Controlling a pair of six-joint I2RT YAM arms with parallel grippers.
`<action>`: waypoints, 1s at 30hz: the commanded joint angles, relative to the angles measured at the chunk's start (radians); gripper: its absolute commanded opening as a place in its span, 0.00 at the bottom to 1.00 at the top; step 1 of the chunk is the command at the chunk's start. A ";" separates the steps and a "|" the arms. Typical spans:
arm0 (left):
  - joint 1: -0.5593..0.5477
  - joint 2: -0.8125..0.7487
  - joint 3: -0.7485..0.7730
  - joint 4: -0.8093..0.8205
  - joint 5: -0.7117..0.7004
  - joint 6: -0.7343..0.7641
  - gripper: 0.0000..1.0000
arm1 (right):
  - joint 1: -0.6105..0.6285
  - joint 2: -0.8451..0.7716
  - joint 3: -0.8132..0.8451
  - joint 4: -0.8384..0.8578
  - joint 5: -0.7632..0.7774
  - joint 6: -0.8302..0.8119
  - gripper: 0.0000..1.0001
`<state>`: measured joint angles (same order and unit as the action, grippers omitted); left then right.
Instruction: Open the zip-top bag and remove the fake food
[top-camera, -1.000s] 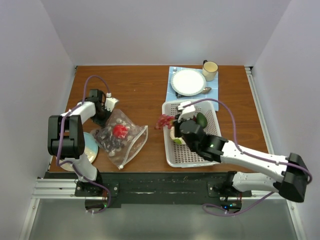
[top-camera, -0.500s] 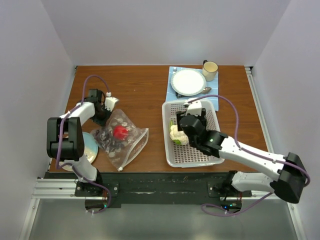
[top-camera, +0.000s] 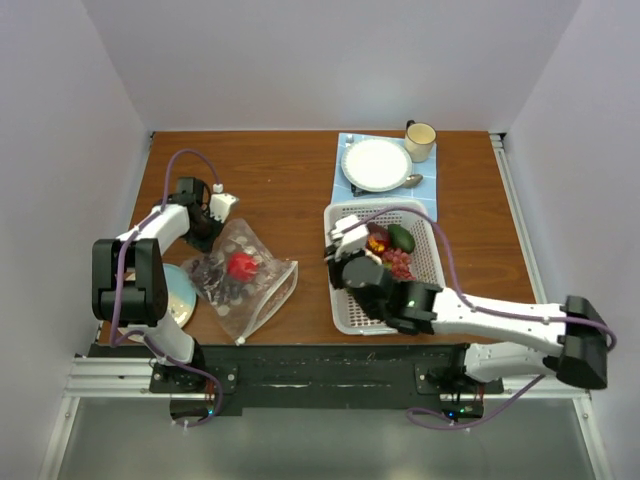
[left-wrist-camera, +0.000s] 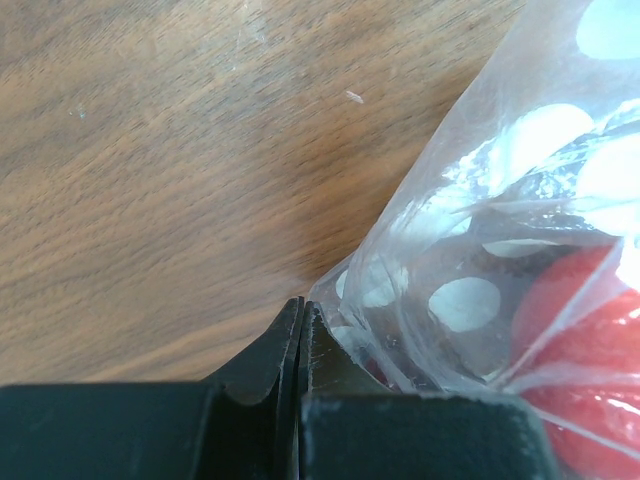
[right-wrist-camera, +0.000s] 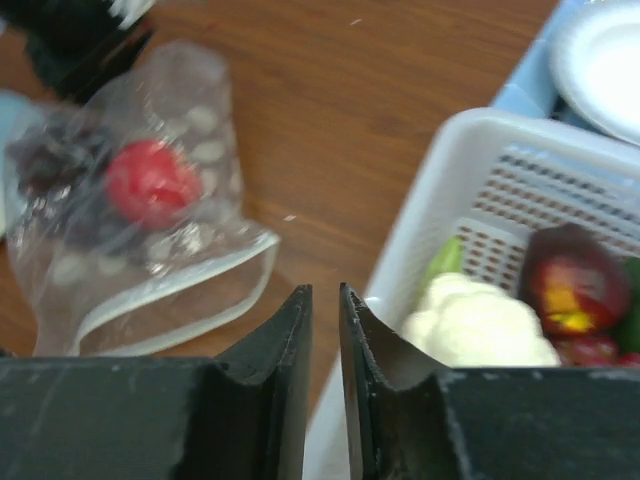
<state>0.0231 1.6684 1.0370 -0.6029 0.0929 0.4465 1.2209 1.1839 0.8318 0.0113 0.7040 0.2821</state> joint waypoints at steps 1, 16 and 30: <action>-0.006 -0.007 0.023 -0.011 0.008 -0.008 0.00 | 0.133 0.169 -0.005 0.191 -0.006 -0.090 0.16; -0.049 0.027 -0.002 0.002 0.025 -0.020 0.00 | 0.138 0.626 0.214 0.418 -0.178 -0.107 0.31; -0.063 -0.006 0.124 -0.164 0.160 -0.005 0.00 | 0.062 0.807 0.383 0.452 -0.188 -0.061 0.99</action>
<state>-0.0269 1.6886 1.1191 -0.6891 0.1616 0.4446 1.3117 1.9823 1.1515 0.3969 0.5030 0.2020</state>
